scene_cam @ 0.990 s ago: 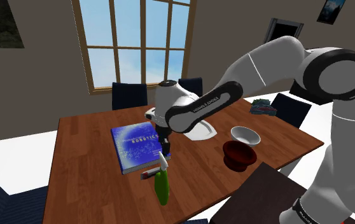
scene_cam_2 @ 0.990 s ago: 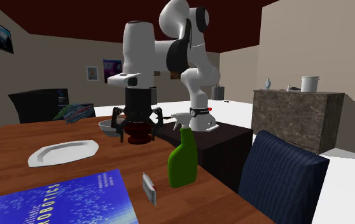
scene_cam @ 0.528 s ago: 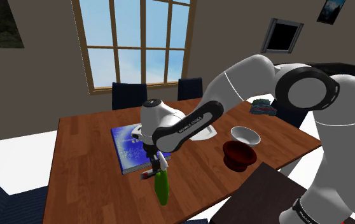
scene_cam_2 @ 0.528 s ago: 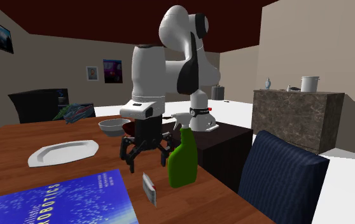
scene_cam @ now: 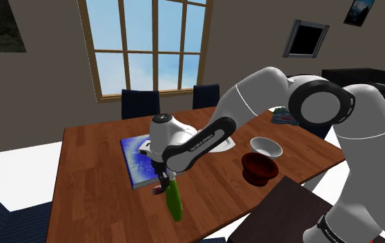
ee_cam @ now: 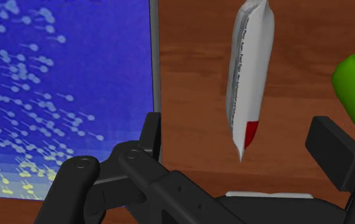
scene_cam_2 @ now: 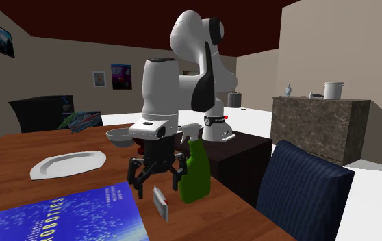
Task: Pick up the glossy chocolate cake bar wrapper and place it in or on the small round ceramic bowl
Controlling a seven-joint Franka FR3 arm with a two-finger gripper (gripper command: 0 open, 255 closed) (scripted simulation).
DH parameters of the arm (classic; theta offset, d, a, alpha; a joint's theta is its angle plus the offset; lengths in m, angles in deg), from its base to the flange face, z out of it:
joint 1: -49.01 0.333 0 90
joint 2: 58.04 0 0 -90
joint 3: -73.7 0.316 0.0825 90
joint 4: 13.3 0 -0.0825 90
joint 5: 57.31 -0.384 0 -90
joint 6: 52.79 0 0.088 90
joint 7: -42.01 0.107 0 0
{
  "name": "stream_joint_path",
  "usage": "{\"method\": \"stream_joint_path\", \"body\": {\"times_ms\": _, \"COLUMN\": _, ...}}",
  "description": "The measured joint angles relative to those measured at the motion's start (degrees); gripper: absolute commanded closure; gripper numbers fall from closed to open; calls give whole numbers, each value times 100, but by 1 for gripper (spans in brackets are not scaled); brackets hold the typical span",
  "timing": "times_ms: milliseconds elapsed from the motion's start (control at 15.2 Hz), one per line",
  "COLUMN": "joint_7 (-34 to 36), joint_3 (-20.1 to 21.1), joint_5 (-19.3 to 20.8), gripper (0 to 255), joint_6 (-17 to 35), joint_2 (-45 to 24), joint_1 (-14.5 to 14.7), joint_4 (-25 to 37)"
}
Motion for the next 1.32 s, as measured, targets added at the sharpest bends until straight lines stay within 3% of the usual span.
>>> {"method": "stream_joint_path", "body": {"times_ms": 396, "joint_7": -7, "joint_3": -23, "joint_5": 10, "gripper": 0, "joint_6": 3, "joint_2": -164, "joint_1": 11, "joint_4": -11}}
{"method": "stream_joint_path", "body": {"times_ms": 462, "joint_7": 0, "joint_3": -21, "joint_5": 12, "gripper": 255, "joint_6": 10, "joint_2": -174, "joint_1": 19, "joint_4": -34}}
{"method": "stream_joint_path", "body": {"times_ms": 1320, "joint_7": -28, "joint_3": 4, "joint_5": -14, "gripper": 255, "joint_6": -74, "joint_2": -41, "joint_1": -7, "joint_4": -107}}
